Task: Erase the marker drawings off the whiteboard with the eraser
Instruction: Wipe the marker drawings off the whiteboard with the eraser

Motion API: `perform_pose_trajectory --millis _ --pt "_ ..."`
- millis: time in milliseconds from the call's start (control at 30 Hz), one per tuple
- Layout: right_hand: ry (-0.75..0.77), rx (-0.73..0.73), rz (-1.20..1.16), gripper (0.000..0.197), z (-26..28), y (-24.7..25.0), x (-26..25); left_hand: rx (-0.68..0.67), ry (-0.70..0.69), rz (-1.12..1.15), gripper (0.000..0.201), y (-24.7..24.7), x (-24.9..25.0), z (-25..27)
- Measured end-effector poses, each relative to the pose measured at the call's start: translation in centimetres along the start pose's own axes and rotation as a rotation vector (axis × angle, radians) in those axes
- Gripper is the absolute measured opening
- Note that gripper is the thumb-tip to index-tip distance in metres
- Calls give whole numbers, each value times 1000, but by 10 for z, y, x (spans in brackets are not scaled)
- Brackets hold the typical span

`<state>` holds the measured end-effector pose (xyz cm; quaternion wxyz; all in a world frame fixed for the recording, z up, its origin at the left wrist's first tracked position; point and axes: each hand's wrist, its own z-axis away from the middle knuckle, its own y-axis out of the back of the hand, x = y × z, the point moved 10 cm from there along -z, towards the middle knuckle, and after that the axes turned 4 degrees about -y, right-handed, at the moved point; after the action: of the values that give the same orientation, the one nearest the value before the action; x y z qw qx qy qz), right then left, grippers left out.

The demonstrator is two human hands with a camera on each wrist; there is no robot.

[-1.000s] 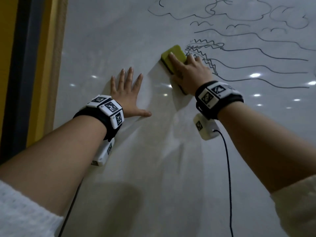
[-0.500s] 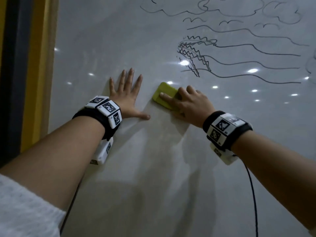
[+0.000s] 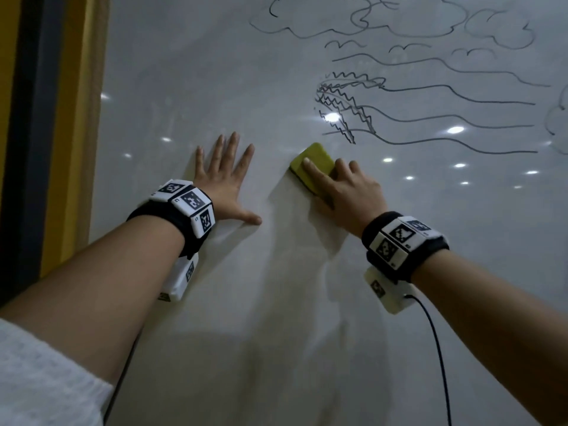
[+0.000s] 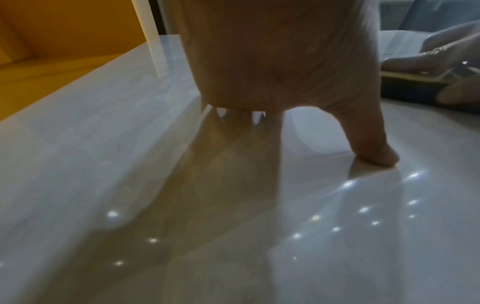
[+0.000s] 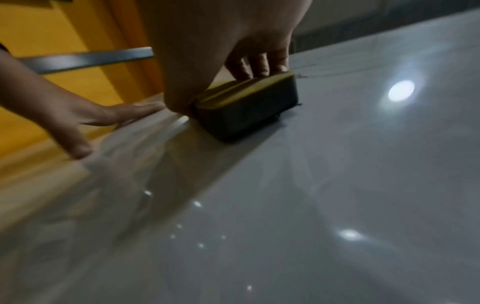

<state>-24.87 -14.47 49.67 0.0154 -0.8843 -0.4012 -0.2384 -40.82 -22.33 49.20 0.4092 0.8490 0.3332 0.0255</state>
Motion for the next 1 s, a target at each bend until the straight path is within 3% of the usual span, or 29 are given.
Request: perform_pose_trajectory --millis 167,333,433,500,600,733,867,1000 --pt "204 -91 74 61 14 -9 -20 8 8 -9 133 -1 -1 0" --pt "0 -104 31 74 -7 -1 0 0 17 -21 133 0 1 0" --pt "171 -99 66 77 12 -9 -29 5 21 -16 132 0 1 0" --pt "224 -111 100 77 19 -12 -22 13 26 -6 132 2 1 1" --pt "88 -101 90 79 7 0 8 54 36 17 123 6 3 2" --pt "-134 -274 48 71 6 -14 30 193 36 51 109 18 11 2" --pt "-103 -175 -49 77 32 -11 13 211 -4 31 110 22 31 -10" --pt "-36 -53 1 77 44 -10 14 183 -28 38 110 19 46 -21"
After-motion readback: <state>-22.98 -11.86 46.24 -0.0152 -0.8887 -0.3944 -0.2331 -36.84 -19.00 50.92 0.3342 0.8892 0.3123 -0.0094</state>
